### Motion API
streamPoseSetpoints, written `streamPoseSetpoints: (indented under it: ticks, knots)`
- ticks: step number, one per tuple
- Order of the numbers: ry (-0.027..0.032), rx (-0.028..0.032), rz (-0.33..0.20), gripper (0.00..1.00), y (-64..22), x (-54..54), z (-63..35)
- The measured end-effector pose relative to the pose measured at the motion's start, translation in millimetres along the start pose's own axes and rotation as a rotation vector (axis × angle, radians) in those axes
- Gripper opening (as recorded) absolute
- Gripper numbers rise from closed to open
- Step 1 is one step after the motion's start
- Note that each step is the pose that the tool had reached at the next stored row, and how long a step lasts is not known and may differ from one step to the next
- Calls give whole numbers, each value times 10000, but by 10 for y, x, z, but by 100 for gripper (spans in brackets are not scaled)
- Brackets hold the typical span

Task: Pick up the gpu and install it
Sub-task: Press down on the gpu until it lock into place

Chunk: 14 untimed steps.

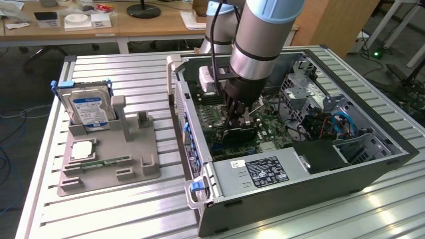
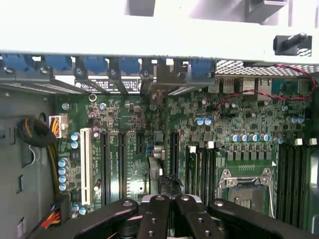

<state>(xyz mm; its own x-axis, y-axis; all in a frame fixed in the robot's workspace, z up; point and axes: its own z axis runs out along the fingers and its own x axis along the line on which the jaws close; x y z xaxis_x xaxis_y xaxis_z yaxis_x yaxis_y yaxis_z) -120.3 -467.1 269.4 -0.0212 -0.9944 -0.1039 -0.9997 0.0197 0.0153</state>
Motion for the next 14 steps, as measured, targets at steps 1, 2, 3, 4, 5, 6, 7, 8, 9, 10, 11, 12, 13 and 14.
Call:
streamPoseSetpoints:
  ticks: [1,2,3,4,5,6,7,8,9,10,11,12,13,14]
  knots:
    - [0,-26,2,10,0,0,4]
    - [0,-51,6,10,1,1,9]
    - [2,-72,9,10,1,1,13]
    - [3,-98,12,10,1,2,19]
    - [3,-129,14,10,1,3,26]
    - [4,-164,17,10,1,4,34]
    - [5,-203,21,10,1,5,43]
    - [5,-247,25,10,2,6,53]
    - [9,-286,30,10,2,6,59]
    - [11,-313,33,10,3,7,63]
    - [13,-317,34,10,3,7,63]
    - [11,-318,35,10,3,7,64]
    - [9,-317,35,10,3,7,65]
    - [8,-316,34,10,3,7,66]
